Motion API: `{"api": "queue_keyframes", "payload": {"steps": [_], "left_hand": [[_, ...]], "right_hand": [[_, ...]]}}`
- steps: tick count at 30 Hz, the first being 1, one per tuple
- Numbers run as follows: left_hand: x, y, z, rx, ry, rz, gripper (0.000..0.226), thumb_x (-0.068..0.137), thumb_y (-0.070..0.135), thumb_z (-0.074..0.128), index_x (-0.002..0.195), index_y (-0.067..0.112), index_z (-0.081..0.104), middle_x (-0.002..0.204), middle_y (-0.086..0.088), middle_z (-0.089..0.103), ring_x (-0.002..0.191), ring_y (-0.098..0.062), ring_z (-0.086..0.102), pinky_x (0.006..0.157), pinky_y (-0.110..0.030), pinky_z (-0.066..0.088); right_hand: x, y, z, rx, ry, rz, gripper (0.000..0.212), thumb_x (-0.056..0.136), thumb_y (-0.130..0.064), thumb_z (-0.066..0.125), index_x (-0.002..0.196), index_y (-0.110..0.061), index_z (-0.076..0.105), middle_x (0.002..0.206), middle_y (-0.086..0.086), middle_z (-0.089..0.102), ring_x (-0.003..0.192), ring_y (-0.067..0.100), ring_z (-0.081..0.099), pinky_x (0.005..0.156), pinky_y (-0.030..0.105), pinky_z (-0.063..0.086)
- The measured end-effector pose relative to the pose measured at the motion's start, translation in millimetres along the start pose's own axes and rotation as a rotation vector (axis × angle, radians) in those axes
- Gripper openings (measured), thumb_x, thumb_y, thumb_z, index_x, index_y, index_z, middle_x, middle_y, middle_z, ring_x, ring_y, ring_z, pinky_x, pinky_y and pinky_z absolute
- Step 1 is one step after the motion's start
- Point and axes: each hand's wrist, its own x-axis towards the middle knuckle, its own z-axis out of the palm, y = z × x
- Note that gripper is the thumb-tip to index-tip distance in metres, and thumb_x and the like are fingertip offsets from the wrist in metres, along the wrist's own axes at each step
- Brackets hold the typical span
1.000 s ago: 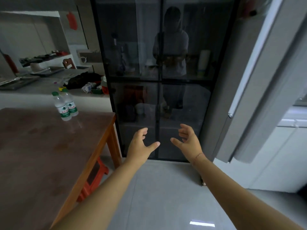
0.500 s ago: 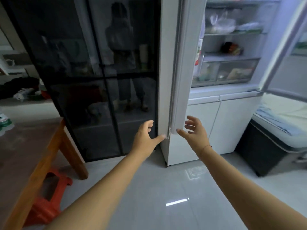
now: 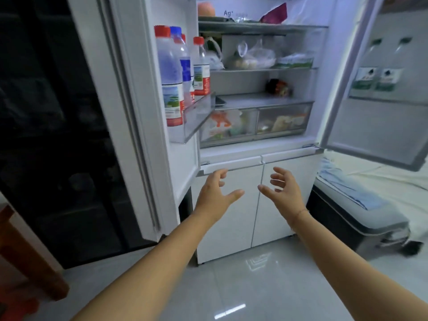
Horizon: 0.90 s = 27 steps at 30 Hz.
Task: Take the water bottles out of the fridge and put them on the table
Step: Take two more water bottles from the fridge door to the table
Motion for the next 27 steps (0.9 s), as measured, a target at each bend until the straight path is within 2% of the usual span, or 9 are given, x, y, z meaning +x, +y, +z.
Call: {"api": "queue_keyframes", "payload": {"steps": [6, 12, 16, 22, 27], "left_hand": [[68.7, 31.9, 78.9, -0.032, -0.007, 0.01, 0.067, 0.079, 0.035, 0.074, 0.136, 0.022, 0.041, 0.133, 0.008, 0.048, 0.115, -0.009, 0.048, 0.098, -0.029, 0.042], [141.4, 50.1, 141.3, -0.028, -0.029, 0.042, 0.067, 0.077, 0.037, 0.075, 0.134, 0.024, 0.042, 0.131, 0.01, 0.048, 0.113, -0.01, 0.049, 0.098, -0.032, 0.044], [202.2, 57.4, 179.5, -0.051, -0.058, 0.087, 0.066, 0.078, 0.037, 0.075, 0.134, 0.024, 0.042, 0.132, 0.01, 0.048, 0.113, -0.008, 0.049, 0.09, -0.025, 0.041], [306.9, 72.7, 236.9, -0.093, -0.124, 0.147, 0.067, 0.077, 0.036, 0.076, 0.135, 0.024, 0.043, 0.131, 0.008, 0.049, 0.115, -0.01, 0.049, 0.09, -0.025, 0.04], [398.9, 103.2, 283.6, -0.08, -0.14, 0.235, 0.064, 0.077, 0.034, 0.076, 0.132, 0.023, 0.046, 0.13, 0.005, 0.051, 0.111, -0.011, 0.051, 0.09, -0.026, 0.043]], "right_hand": [[77.4, 23.1, -81.5, -0.031, 0.033, -0.031, 0.066, 0.077, -0.025, 0.075, 0.133, -0.02, 0.042, 0.12, -0.003, 0.052, 0.11, 0.012, 0.052, 0.098, 0.032, 0.043], [141.9, 52.4, -129.8, -0.033, 0.087, -0.038, 0.066, 0.077, -0.025, 0.075, 0.133, -0.021, 0.042, 0.12, -0.003, 0.052, 0.11, 0.012, 0.052, 0.098, 0.03, 0.044], [196.2, 68.8, -157.7, -0.038, 0.146, -0.053, 0.065, 0.076, -0.022, 0.077, 0.132, -0.019, 0.044, 0.118, 0.0, 0.054, 0.108, 0.012, 0.053, 0.095, 0.029, 0.044], [293.5, 85.4, -204.4, -0.049, 0.257, -0.061, 0.063, 0.075, -0.019, 0.077, 0.13, -0.017, 0.045, 0.116, 0.004, 0.054, 0.106, 0.013, 0.053, 0.098, 0.032, 0.044], [371.1, 85.8, -251.2, -0.083, 0.363, -0.075, 0.064, 0.077, -0.021, 0.075, 0.132, -0.014, 0.042, 0.118, 0.005, 0.052, 0.111, 0.019, 0.051, 0.1, 0.036, 0.043]]}}
